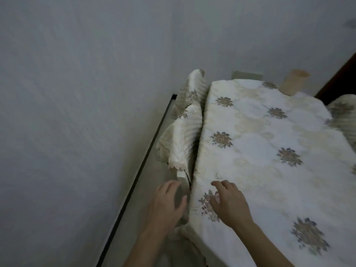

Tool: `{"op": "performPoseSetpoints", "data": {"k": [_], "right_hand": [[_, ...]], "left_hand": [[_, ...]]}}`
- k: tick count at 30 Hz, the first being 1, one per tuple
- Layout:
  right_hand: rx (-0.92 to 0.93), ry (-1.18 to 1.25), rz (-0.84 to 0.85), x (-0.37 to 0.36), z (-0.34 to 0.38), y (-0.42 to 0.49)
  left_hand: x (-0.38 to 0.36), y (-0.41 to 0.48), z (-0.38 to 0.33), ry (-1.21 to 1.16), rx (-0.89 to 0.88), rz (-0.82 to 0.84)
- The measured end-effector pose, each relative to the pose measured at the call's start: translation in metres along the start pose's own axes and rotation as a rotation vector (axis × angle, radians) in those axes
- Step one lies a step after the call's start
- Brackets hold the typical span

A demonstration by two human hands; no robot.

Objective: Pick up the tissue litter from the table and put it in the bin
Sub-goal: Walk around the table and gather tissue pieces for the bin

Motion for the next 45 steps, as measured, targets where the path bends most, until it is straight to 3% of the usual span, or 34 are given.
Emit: {"op": "performPoseSetpoints", "data": {"k": [9, 14, 25, 33, 45], "right_hand": [[-0.363, 0.042, -0.111, 0.013, -0.082, -0.038], [-0.551, 0.111, -0.090, -0.004, -0.134, -0.070], [-0.666, 0.320, 0.081, -0.067, -0.163, -0.064], [-0.744, 0.393, 0.158, -0.109, -0.163, -0.053], [-0.741, 0.339, 0.001, -0.115, -0.171, -0.043]], "left_hand": [[-0.050, 0.067, -0.036, -0.031, -0.241, 0.177], [-0.092, 0.093, -0.049, 0.046, -0.312, 0.256], [-0.187, 0.143, -0.039, 0.157, -0.296, 0.530], [-0.230, 0.169, -0.028, 0.137, -0.181, 0.558], [-0.263, 0.173, -0.050, 0.133, -0.474, 0.509]]}}
Point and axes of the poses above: each hand's wrist, its own y-axis towards the middle knuckle, its own x-axis out of the back of the hand, z = x × y, the point moved 9 cm from there along y, towards the middle knuckle, and after that the axes turned 2 degrees about -x, right-handed, at the moved point
